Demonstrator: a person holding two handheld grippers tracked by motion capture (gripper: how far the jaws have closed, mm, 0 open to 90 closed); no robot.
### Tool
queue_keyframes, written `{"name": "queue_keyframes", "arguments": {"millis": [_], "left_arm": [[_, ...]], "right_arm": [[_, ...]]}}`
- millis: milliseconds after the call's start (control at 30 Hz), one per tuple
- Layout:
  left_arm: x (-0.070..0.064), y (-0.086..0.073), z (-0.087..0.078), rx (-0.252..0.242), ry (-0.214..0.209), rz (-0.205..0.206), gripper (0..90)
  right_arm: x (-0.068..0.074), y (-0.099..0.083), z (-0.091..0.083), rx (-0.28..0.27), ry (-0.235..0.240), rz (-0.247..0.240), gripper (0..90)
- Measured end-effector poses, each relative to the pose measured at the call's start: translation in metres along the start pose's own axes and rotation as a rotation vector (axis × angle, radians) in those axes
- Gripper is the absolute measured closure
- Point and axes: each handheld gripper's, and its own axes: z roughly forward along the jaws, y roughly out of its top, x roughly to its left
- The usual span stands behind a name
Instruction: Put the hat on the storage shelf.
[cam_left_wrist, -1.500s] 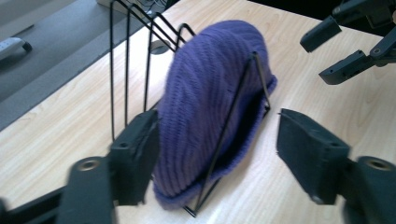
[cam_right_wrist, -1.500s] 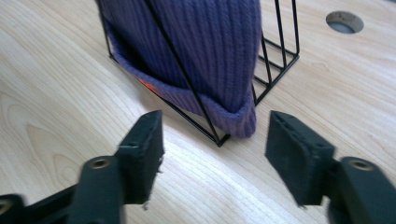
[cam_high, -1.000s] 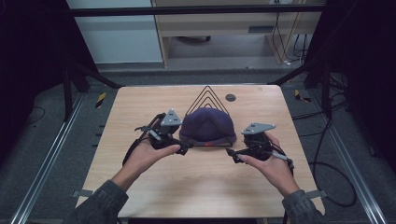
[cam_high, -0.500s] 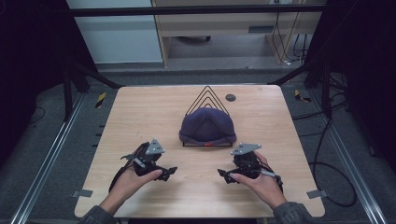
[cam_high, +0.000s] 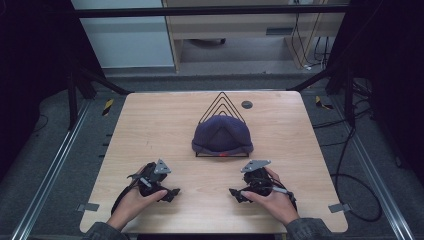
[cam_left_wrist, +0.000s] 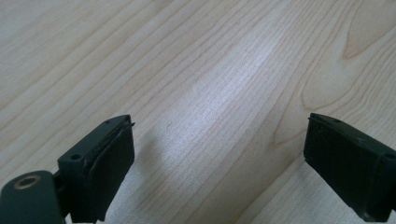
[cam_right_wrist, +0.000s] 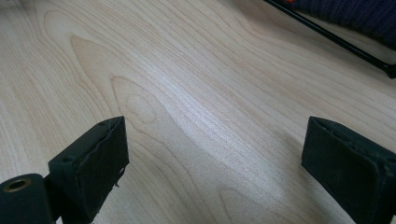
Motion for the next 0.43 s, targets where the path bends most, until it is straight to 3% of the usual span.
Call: {"name": "queue_keyframes", "arguments": {"millis": [133,267,300,433], "left_arm": [[0.001,-0.001,0.006,0.034,-0.01,0.001,6.2],[0.002,-0.001,0.008,0.039,-0.023,-0.006,1.6],[0.002,-0.001,0.008,0.036,-0.027,-0.01,1.1],[0.002,-0.002,0.009,0.028,-0.03,0.002,0.0]], "right_arm": [[-0.002,-0.003,0.004,0.019,-0.004,0.007,6.5],[0.002,-0.005,0.006,0.017,-0.044,-0.041,5.7],[0.003,-0.006,0.007,0.013,-0.055,-0.06,4.7],[0.003,-0.011,0.009,-0.035,-0.053,-0.056,3.4]]}}
